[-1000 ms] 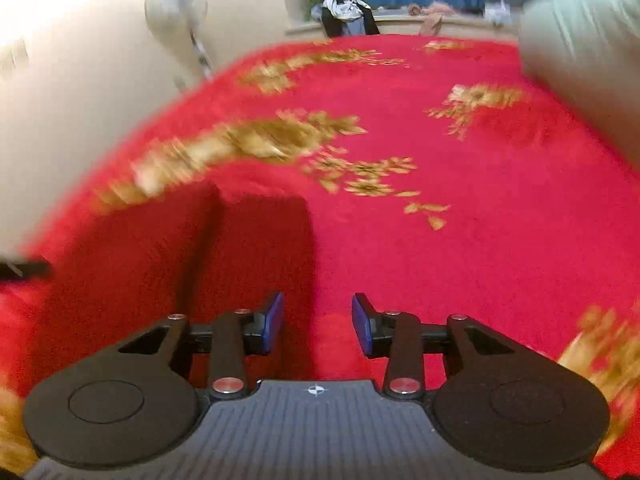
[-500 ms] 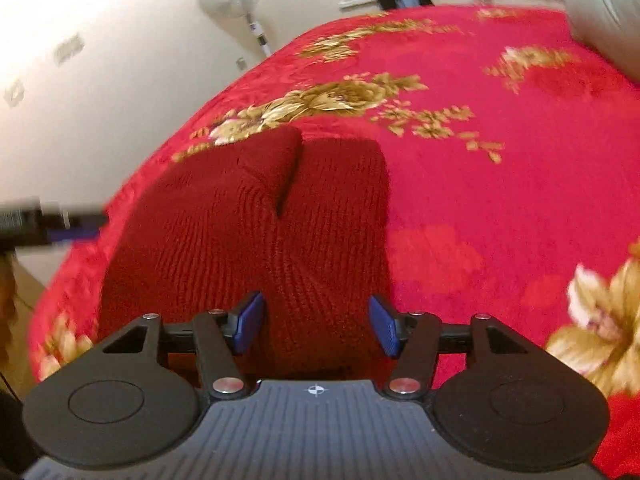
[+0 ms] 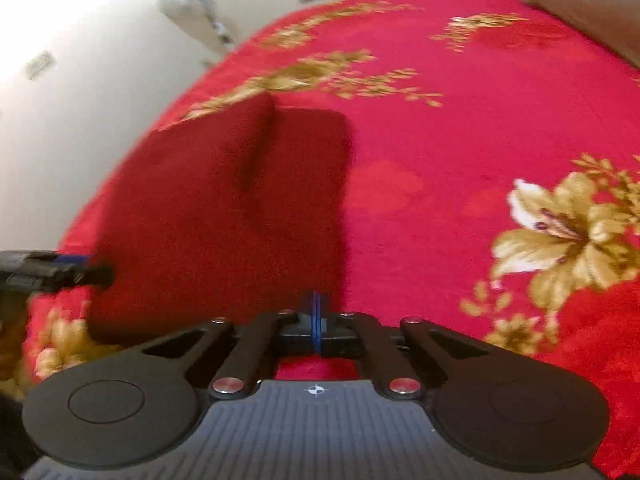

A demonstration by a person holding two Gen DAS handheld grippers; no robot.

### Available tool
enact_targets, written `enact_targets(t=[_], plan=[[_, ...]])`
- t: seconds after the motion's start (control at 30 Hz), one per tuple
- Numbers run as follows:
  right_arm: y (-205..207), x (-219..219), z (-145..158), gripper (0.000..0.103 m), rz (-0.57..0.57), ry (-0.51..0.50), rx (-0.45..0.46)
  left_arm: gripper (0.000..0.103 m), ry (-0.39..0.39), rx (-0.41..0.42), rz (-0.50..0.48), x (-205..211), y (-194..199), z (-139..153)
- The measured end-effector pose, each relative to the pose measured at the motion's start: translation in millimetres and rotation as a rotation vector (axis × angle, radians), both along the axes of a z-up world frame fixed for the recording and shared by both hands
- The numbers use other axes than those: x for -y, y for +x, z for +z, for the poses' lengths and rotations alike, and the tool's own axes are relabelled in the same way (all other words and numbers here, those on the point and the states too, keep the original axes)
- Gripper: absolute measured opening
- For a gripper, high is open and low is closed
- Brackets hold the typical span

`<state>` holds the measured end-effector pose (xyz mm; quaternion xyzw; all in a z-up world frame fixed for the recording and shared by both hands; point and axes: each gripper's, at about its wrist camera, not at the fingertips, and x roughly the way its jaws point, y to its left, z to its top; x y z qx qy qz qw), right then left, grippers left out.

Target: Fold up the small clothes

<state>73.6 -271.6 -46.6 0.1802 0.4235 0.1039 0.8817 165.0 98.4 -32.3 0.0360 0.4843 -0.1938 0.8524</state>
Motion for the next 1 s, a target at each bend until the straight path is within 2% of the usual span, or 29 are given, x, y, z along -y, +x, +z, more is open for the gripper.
enact_targets(t=[0.07,0.13,0.17,0.2,0.27,0.37,0.47,0.53,0.63,0.73,0.87,0.93,1.0], plan=[[0,1,10,0.004,-0.033,0.022,0.025,0.090,-0.012,0.032,0.008,-4,-5,7],[-7,0,31,0.010,-0.035,0.017,0.100,0.090,0.010,0.109,0.036,-9,-17,19],[-12,-2,40,0.029,-0.028,0.000,0.129,0.090,0.026,0.146,0.055,-11,-23,25],[-18,-4,49,0.052,-0.029,-0.026,0.149,0.092,0.045,0.188,0.089,-12,-33,33],[-30,-9,66,0.066,-0.050,-0.071,0.191,0.095,0.047,0.242,0.157,-13,-49,46],[-49,-18,83,0.064,-0.027,-0.101,0.196,0.103,0.020,0.315,0.218,-9,-81,66],[-73,-34,92,0.065,0.006,-0.139,0.192,0.103,0.028,0.366,0.218,5,-118,81],[-90,-43,97,0.067,0.023,-0.162,0.207,0.103,0.020,0.363,0.221,13,-141,86],[-112,-54,101,0.071,0.021,-0.202,0.240,0.103,-0.039,0.328,0.254,19,-178,86],[-123,-59,91,0.075,0.012,-0.229,0.275,0.103,-0.055,0.350,0.309,24,-209,69],[-118,-60,63,0.074,-0.004,-0.246,0.243,0.103,0.010,0.339,0.297,43,-213,45],[-114,-62,57,0.074,0.001,-0.262,0.251,0.103,0.023,0.419,0.293,50,-213,47],[-109,-66,54,0.074,-0.001,-0.273,0.263,0.103,0.039,0.446,0.308,52,-204,46]])
